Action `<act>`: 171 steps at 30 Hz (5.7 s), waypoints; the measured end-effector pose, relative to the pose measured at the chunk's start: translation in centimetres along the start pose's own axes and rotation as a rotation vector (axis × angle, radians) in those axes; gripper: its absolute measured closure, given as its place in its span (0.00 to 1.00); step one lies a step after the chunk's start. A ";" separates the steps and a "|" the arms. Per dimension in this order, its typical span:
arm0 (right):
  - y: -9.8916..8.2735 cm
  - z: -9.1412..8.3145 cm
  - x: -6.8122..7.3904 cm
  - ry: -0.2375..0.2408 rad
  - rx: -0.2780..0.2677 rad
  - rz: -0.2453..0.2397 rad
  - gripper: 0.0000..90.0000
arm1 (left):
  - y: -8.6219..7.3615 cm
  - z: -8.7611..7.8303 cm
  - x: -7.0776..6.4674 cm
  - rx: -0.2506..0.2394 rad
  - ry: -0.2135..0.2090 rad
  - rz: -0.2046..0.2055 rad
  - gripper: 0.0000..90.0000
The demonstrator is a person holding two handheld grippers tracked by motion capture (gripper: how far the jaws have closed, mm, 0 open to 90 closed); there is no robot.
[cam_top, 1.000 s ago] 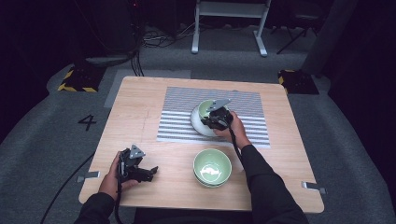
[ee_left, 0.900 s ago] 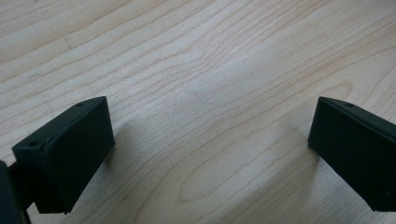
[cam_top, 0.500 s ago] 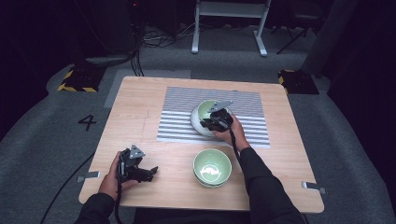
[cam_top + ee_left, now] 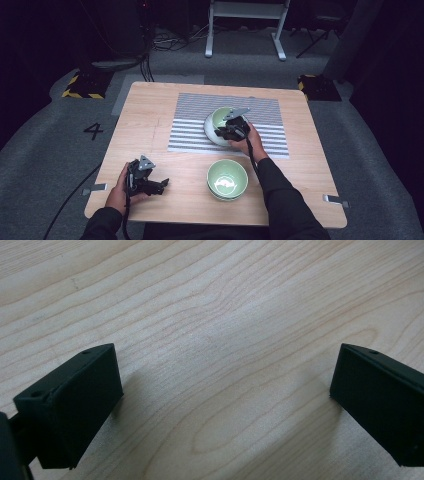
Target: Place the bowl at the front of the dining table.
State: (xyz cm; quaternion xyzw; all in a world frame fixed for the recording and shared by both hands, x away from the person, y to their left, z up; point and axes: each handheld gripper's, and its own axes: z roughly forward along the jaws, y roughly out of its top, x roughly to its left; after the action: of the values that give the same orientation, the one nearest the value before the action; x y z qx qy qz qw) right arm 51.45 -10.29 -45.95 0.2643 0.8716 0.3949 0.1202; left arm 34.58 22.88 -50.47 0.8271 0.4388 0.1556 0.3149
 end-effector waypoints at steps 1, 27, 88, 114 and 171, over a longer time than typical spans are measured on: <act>0.0 0.0 0.0 0.001 0.000 -0.001 0.89 | 0.0 0.0 0.0 0.001 0.000 -0.001 0.00; 0.0 -1.0 0.0 -0.007 0.038 0.026 0.66 | 0.0 0.0 0.0 0.000 -0.001 -0.001 0.00; 1.1 -5.3 3.1 -0.086 0.118 -0.074 0.25 | 0.0 0.0 0.0 0.000 0.000 0.000 0.00; 0.9 -7.4 3.8 -0.112 0.120 -0.136 0.23 | 0.0 0.0 0.0 -0.001 0.000 0.000 0.00; -1.4 -10.9 4.8 -0.155 0.127 -0.177 0.24 | 0.0 0.0 0.0 -0.001 -0.002 -0.002 0.00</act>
State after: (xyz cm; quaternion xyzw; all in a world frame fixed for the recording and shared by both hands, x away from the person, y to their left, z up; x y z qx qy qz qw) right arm 42.35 -15.19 -39.86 0.2234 0.9029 0.3049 0.2047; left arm 34.58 22.87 -50.48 0.8265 0.4395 0.1548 0.3159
